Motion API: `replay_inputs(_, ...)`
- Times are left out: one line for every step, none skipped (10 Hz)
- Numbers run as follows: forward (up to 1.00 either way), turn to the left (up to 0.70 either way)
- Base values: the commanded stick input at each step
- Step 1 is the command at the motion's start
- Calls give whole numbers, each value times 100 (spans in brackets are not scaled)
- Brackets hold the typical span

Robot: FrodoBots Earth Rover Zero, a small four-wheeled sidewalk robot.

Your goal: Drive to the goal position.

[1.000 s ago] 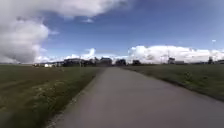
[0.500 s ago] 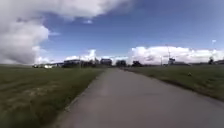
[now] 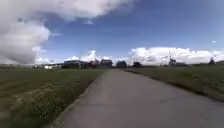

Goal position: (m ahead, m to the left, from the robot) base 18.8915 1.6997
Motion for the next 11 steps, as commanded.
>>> replay_inputs(70, 0)
replay_inputs(70, 0)
replay_inputs(70, 0)
replay_inputs(70, 0)
replay_inputs(70, 0)
replay_inputs(70, 0)
replay_inputs(70, 0)
replay_inputs(70, 0)
replay_inputs(70, 0)
replay_inputs(70, 0)
replay_inputs(70, 0)
